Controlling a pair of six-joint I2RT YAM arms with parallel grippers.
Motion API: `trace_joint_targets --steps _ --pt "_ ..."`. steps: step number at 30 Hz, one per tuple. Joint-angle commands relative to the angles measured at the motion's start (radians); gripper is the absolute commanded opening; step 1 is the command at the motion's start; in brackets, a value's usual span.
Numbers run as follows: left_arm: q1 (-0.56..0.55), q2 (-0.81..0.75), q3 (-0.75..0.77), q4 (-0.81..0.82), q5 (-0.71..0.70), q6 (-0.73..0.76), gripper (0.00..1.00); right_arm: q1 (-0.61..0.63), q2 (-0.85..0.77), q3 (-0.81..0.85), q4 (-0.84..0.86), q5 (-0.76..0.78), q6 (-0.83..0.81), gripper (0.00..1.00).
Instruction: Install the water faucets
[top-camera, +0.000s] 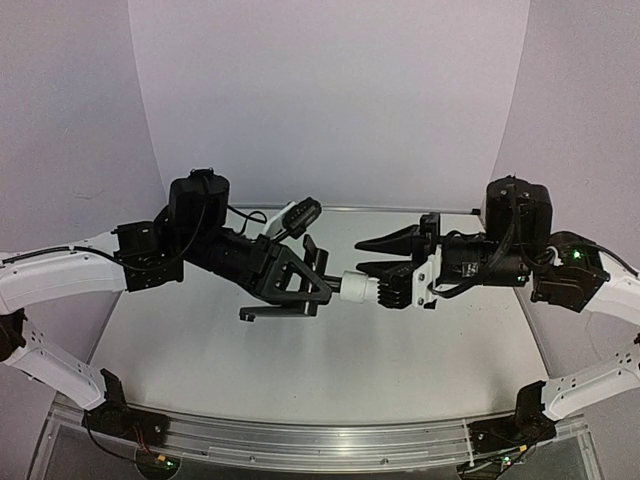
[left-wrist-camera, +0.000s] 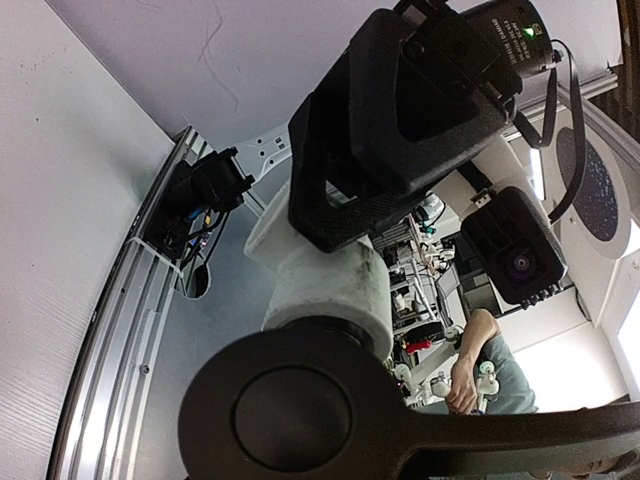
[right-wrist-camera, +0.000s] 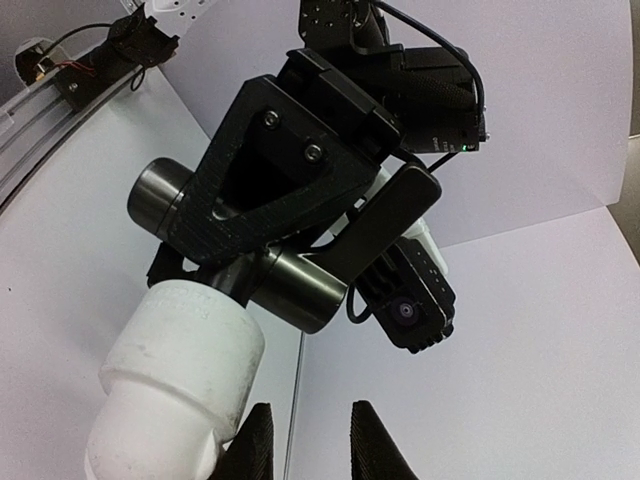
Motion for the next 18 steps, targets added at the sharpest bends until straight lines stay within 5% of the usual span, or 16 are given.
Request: trace_joint_targets --steps 1,18 --pt "0.003 -0.048 0.080 0.210 0.041 -0.003 0.00 0.003 -0.004 -0.013 -0.104 -0.050 0.006 0.21" --pt "0.003 -0.033 0.091 0.238 0.085 -0.026 0.00 0.003 -0.029 -0.066 -0.134 -0.046 -0.008 0.10"
